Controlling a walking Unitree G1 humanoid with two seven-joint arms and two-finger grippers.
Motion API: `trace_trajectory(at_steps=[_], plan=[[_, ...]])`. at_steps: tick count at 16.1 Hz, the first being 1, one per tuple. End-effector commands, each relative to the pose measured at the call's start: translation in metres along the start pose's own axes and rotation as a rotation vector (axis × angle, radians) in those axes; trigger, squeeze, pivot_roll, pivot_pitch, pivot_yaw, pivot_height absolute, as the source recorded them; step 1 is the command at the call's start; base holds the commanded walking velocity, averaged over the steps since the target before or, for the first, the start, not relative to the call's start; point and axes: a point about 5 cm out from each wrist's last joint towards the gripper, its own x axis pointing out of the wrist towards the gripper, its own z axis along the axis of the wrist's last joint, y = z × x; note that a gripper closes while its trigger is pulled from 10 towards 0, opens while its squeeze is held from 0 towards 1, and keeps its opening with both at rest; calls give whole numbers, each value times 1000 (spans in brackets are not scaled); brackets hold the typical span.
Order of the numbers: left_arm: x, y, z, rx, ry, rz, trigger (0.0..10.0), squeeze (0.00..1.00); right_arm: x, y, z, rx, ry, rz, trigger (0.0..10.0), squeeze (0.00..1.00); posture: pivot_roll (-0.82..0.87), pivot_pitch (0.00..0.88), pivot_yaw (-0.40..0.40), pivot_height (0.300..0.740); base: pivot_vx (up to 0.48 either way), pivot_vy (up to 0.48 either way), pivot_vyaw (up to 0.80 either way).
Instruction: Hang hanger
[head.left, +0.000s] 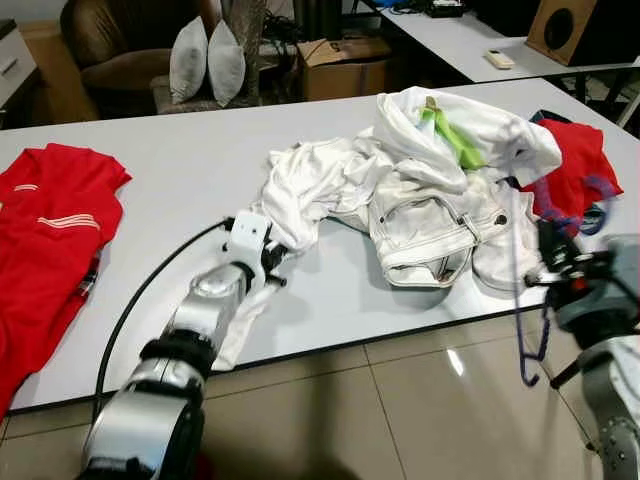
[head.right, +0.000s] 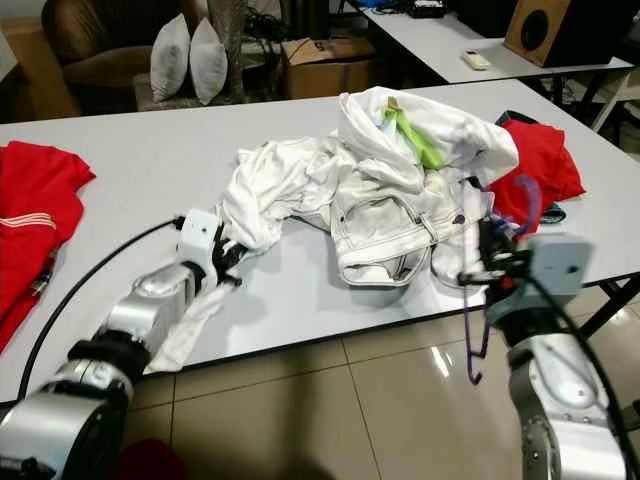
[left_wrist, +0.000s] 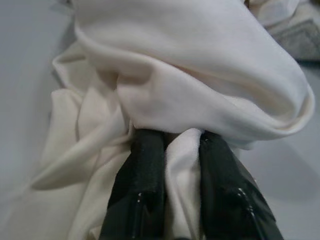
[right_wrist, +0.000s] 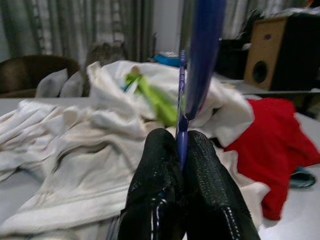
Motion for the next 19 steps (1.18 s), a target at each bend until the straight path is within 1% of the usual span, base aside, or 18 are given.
trace_trajectory(at_steps=[1, 2, 3, 4, 5, 6, 8, 9, 10, 11, 13, 15, 19], plan=[[8, -4, 33, -20, -94, -19, 0, 0, 3, -8, 3, 3, -28, -61, 10000, 0, -286, 0, 49, 740, 0, 0, 0], [10, -5, 42, -28, -116, -25, 0, 0, 3, -9, 3, 3, -32, -74, 10000, 0, -286, 0, 49, 740, 0, 0, 0], [14, -9, 77, -82, -212, -31, 0, 0, 5, -11, 4, 10, -42, -95, 10000, 0, -289, 0, 51, 740, 0, 0, 0], [15, -10, 98, -95, -273, -32, 0, 0, 6, -12, 4, 12, -45, -102, 10000, 0, -291, 0, 52, 740, 0, 0, 0], [12, -11, 128, -116, -383, -40, 0, 0, 6, -12, 4, 9, -50, -108, 10000, 0, -294, 0, 55, 740, 0, 0, 0], [5, -11, 166, -197, -534, -64, 0, 0, 4, -12, 5, 9, -58, -119, 10000, 0, -299, 0, 63, 740, 0, 0, 0], [-1, -9, 189, -264, -620, -94, 0, 0, 3, -13, 4, 13, -63, -136, 10000, 0, -303, 0, 73, 740, 0, 0, 0], [-2, -8, 193, -282, -630, -101, 0, 0, 2, -13, 4, 15, -63, -141, 10000, 0, -303, 0, 77, 740, 0, 0, 0], [0, -7, 191, -274, -605, -104, 0, 0, 1, -13, 3, 17, -61, -144, 10000, 0, -302, 0, 78, 740, 0, 0, 0], [2, -8, 184, -254, -576, -102, 0, 0, 0, -12, 2, 17, -60, -143, 10000, 0, -300, 0, 78, 740, 0, 0, 0], [4, -8, 175, -260, -554, -102, 0, 0, 1, -11, 1, 18, -58, -141, 10000, 0, -295, 0, 74, 740, 0, 0, 0], [5, -9, 174, -257, -549, -107, 0, 0, 2, -10, 1, 20, -57, -137, 10000, 0, -291, 0, 69, 740, 0, 0, 0], [6, -10, 170, -220, -521, -116, 0, 0, 6, -7, 1, 18, -59, -110, 10000, 0, -286, 0, 60, 740, 0, 0, 0]])
